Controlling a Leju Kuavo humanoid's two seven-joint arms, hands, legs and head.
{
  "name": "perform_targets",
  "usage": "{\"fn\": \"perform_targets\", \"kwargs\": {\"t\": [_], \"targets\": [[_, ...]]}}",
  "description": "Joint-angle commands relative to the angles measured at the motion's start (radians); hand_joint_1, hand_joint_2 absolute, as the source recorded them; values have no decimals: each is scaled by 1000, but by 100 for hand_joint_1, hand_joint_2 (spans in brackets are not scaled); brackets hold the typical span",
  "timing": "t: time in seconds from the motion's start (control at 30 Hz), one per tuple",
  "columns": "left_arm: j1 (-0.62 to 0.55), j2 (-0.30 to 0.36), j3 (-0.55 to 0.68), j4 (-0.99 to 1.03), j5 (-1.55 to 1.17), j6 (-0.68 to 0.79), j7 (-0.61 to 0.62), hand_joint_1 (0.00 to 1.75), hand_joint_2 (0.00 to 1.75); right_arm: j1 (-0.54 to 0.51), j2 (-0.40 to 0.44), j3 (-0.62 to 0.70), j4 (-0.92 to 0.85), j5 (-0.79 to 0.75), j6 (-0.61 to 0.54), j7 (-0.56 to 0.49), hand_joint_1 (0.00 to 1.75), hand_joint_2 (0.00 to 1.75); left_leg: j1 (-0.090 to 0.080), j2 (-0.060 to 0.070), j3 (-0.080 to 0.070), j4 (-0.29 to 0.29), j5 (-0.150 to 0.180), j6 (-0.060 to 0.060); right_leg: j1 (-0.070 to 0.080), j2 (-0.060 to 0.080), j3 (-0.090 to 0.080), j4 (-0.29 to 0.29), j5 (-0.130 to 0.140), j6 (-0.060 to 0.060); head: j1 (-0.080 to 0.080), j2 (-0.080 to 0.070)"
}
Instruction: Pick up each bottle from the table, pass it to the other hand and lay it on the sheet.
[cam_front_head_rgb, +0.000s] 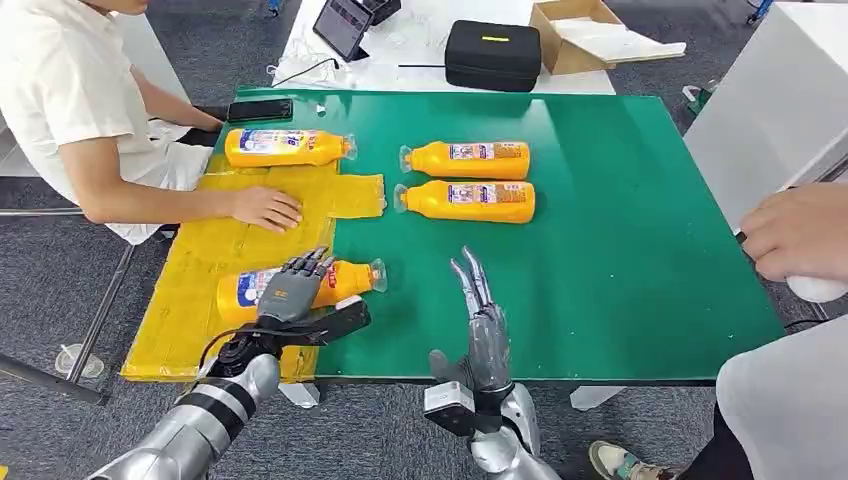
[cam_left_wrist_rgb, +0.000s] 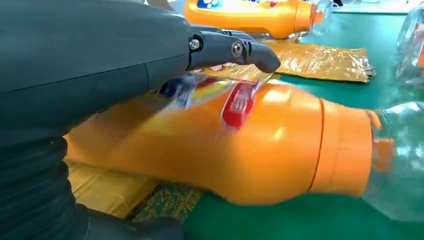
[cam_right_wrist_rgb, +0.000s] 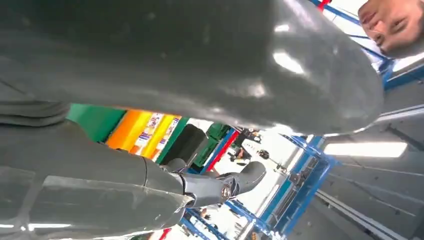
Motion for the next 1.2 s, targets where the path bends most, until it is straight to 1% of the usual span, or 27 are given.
{"fn": "perform_targets", "kwargs": {"t": [0.03,0.13,0.3,0.43,0.47,0.53,0.57,0.63,0.67,0.7,0.73,0.8,0.87,1.03,1.2], "targets": [[-7,23,-20,81,-1,-25,12,2,175,-23,-21,22,60,-10,-1,-1,0,0,0,3,4,-1,-1,1,0,2,3,-1,0,-1,0,0],[-7,21,-25,79,4,-39,9,5,175,-24,-19,27,72,-5,-1,-1,0,0,0,3,4,-1,0,1,0,2,3,-1,0,-1,0,0],[1,20,-40,65,-4,-8,2,0,175,-18,-17,18,70,17,-1,-1,0,0,-1,3,6,-2,-1,1,0,2,4,-1,0,-1,0,0],[13,16,-46,39,-5,23,-11,0,175,-11,-19,16,65,27,-1,-1,0,0,0,2,5,-1,0,1,0,1,4,-1,0,-1,0,0],[21,13,-46,19,0,35,-18,0,175,-6,-19,11,60,34,-1,-1,0,0,-1,3,6,-2,-1,1,0,1,5,-2,0,-1,0,0],[42,12,-38,-27,20,62,-39,0,175,1,-20,8,52,38,-1,-1,0,0,0,1,4,-1,0,1,0,0,3,-1,0,-1,0,0],[60,10,-30,-66,39,79,-62,0,175,9,-21,2,42,44,-1,-1,0,0,-1,2,6,-2,-1,1,0,0,5,-1,-1,-1,0,0],[87,9,-22,-123,65,89,-79,0,175,17,-22,-4,30,47,-1,-1,0,0,-1,1,3,-1,0,1,0,1,2,-1,0,-1,0,0],[112,9,-19,-172,85,100,-98,0,175,24,-23,-12,22,55,-1,-1,0,0,-1,2,5,-1,-1,1,0,1,4,-1,-1,-1,0,0],[112,9,-19,-172,85,100,-98,0,175,24,-23,-12,22,55,-1,-1,0,0,0,1,3,-1,-1,1,0,0,2,-1,-1,-1,0,0],[112,9,-19,-172,85,100,-98,0,175,24,-23,-12,22,55,-1,-1,0,0,-1,1,4,-1,-1,1,0,-1,3,-1,-1,-1,0,0],[139,19,-32,-234,91,102,-107,0,175,27,-28,-7,22,50,-1,-1,0,0,0,1,1,0,-1,1,0,0,0,-1,-1,-1,0,0],[154,25,-44,-273,92,106,-115,0,175,27,-30,-3,25,55,-1,-1,0,0,0,1,1,0,-1,1,0,0,0,0,-1,-1,0,0],[167,30,-52,-307,93,112,-119,0,175,28,-32,4,22,56,-1,-1,0,0,0,1,-1,0,0,0,0,0,-2,0,0,-1,0,0],[180,32,-53,-332,100,121,-123,0,175,32,-32,5,17,56,-1,-1,0,0,0,1,0,0,-1,1,0,0,0,0,-1,-1,0,0]]}}
